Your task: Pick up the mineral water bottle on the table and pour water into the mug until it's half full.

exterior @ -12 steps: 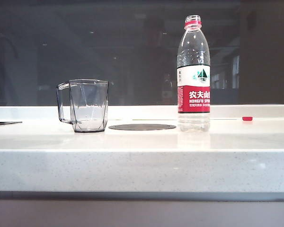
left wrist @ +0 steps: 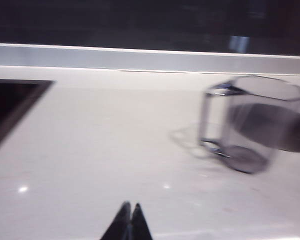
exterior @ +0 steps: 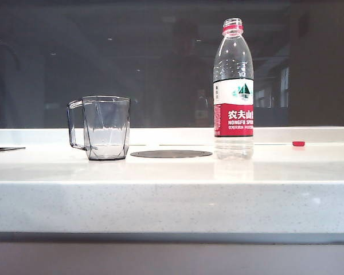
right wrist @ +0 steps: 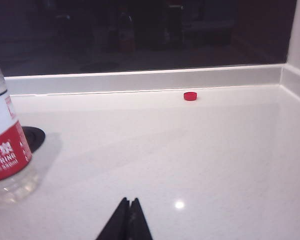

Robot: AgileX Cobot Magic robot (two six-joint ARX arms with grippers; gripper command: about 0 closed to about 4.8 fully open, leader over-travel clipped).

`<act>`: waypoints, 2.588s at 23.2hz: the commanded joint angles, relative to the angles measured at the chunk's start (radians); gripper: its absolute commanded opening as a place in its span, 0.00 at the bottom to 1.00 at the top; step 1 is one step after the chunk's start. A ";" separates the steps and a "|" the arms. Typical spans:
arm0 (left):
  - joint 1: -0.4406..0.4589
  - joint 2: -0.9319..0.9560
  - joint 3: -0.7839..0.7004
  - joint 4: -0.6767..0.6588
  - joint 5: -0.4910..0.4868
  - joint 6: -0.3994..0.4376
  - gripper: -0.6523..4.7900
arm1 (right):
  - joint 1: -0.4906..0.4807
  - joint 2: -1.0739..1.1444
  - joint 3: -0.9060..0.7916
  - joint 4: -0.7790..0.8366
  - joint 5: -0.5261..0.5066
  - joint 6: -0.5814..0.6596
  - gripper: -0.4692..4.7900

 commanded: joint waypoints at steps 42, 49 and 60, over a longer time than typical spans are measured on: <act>-0.482 0.000 0.002 0.007 0.008 0.004 0.11 | 0.585 1.625 0.429 1.112 0.277 0.090 1.00; -0.482 0.000 0.002 0.007 0.008 0.004 0.11 | 0.585 1.736 0.474 1.176 0.320 0.090 1.00; -0.482 0.000 0.002 0.003 0.008 0.004 0.11 | 0.583 1.747 0.531 1.170 0.340 0.070 1.00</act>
